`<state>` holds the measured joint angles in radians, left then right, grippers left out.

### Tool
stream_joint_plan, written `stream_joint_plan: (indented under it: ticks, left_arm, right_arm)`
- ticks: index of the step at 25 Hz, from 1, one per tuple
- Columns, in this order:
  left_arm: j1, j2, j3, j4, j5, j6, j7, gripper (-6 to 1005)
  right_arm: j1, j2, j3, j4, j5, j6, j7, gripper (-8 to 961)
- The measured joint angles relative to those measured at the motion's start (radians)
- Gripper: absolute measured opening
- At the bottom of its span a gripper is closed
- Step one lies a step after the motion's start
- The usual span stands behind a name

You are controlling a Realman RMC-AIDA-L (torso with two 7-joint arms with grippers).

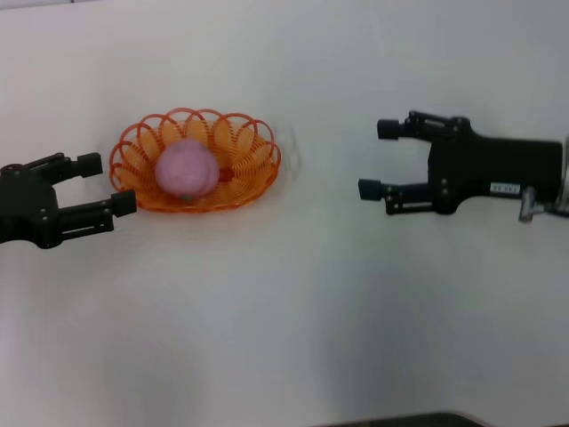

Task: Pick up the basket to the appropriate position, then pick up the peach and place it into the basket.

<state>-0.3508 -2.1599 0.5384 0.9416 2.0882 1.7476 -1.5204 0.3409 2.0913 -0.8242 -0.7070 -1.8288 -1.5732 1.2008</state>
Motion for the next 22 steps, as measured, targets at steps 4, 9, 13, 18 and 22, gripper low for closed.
stream_joint_plan:
  ticks: [4,9,13,18,22]
  left_arm:
    - [-0.001,0.000,0.000,-0.003,0.000,-0.013,0.002,859]
    - [-0.002,0.001,0.001,-0.010,-0.001,-0.031,0.004,859]
    - [-0.002,0.002,0.004,-0.013,0.000,-0.040,0.004,859]
    - [0.001,0.002,0.004,-0.014,0.000,-0.040,0.005,858]
    - [0.004,0.002,0.002,-0.014,0.000,-0.040,0.005,858]
  right_arm:
    - [0.007,-0.007,0.023,0.078,0.004,0.017,-0.045,955]
    - [0.015,-0.004,0.016,0.083,0.003,0.032,-0.048,955]
    - [0.025,-0.005,0.016,0.083,0.002,0.034,-0.047,955]
    - [0.037,-0.006,0.016,0.083,0.002,0.037,-0.046,955]
    - [0.042,-0.005,0.016,0.084,0.002,0.042,-0.045,955]
